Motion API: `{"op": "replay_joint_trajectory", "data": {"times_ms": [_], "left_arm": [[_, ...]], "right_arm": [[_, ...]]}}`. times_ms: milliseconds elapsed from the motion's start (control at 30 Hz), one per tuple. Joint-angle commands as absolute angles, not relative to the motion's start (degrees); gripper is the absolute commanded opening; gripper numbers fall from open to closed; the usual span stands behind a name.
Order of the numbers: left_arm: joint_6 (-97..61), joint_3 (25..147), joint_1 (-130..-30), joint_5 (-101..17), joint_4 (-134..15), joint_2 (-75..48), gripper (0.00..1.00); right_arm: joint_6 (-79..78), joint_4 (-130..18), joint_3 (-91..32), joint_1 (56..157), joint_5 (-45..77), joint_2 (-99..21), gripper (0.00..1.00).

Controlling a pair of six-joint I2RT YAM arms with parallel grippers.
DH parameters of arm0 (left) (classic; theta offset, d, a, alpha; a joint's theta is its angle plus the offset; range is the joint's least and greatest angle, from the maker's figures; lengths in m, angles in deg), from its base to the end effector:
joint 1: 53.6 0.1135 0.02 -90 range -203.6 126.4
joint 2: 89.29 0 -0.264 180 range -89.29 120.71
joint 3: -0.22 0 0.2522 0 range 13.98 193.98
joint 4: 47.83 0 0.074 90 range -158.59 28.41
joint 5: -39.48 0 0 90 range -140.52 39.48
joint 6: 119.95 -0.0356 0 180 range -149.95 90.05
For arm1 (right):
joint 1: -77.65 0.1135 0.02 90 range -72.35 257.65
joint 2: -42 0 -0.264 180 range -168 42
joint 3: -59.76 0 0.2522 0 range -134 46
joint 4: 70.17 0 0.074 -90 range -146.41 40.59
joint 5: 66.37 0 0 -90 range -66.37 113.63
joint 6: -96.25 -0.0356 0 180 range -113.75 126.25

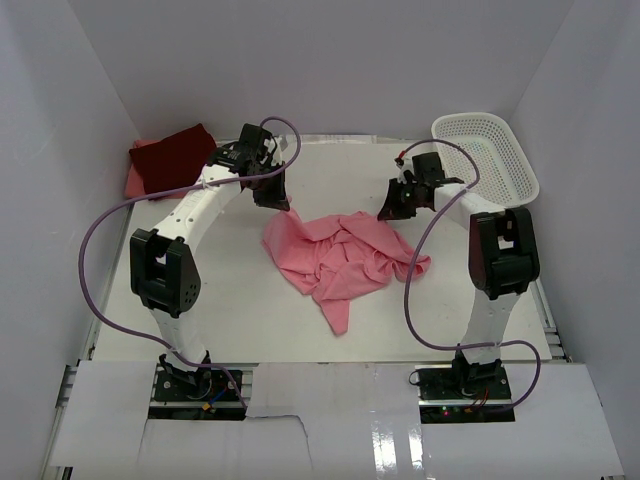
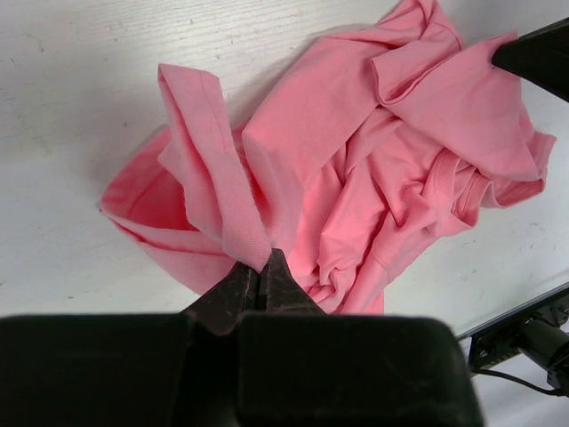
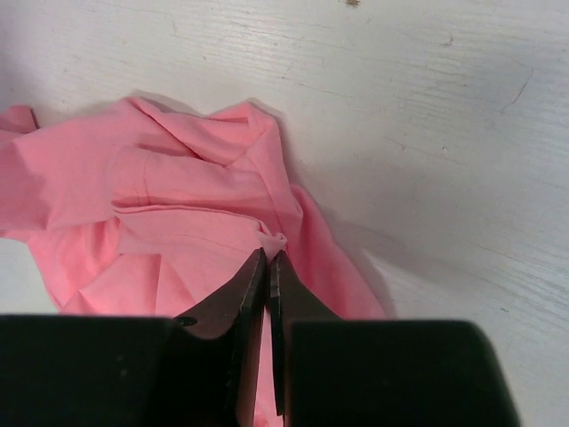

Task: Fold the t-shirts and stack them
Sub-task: Flatten out the tshirt

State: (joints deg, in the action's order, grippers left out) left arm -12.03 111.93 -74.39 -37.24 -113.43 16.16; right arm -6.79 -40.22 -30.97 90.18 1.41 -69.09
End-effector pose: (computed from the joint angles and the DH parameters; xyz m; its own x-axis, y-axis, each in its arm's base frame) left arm 0.3677 -0.1484 0.3020 -0.9052 0.0233 -0.4244 0.1854 0.9201 -0.3449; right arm 0.4068 0.1042 0.1898 -0.8303 0.0294 -0.5565 -0.2558 0.8670 0.4276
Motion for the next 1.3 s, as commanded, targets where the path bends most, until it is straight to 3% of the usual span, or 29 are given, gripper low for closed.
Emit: {"op": "replay_joint_trajectory", "data": {"times_ms": [0,233,433,500,733,933,1067,1267], "left_arm": [[-12.19,111.63,-74.16,-36.90,-112.57,14.86,0.00],[-10.80,113.72,-71.28,-40.33,-112.92,15.30,0.00],[-4.91,120.57,-48.81,-30.31,-111.08,15.04,0.00],[-3.67,121.12,-45.61,-29.17,-109.94,13.64,0.00],[0.81,109.44,-36.91,-28.63,-99.49,-11.27,0.00],[2.83,101.97,-35.93,-30.48,-97.28,-31.52,0.00],[3.45,98.62,-36.19,-33.90,-95.61,-46.54,0.00],[5.56,103.79,-38.65,-39.61,-98.93,-52.20,0.00]], "right_arm": [[-5.88,-39.71,-31.08,89.95,1.57,-66.38,0.10],[-4.56,-37.26,-35.91,89.95,3.93,-62.69,0.08],[-3.77,-29.61,-55.31,89.34,0.09,-58.31,0.08],[-3.86,-30.65,-55.35,89.34,-3.24,-54.88,0.08],[-2.36,-33.47,-47.35,89.34,-4.76,-30.72,0.08],[-6.05,-39.87,-39.45,89.42,-11.34,-7.01,0.08],[-7.20,-41.65,-37.50,89.34,-12.84,1.98,0.08],[-7.11,-39.02,-45.47,89.34,-11.19,6.23,0.08]]}}
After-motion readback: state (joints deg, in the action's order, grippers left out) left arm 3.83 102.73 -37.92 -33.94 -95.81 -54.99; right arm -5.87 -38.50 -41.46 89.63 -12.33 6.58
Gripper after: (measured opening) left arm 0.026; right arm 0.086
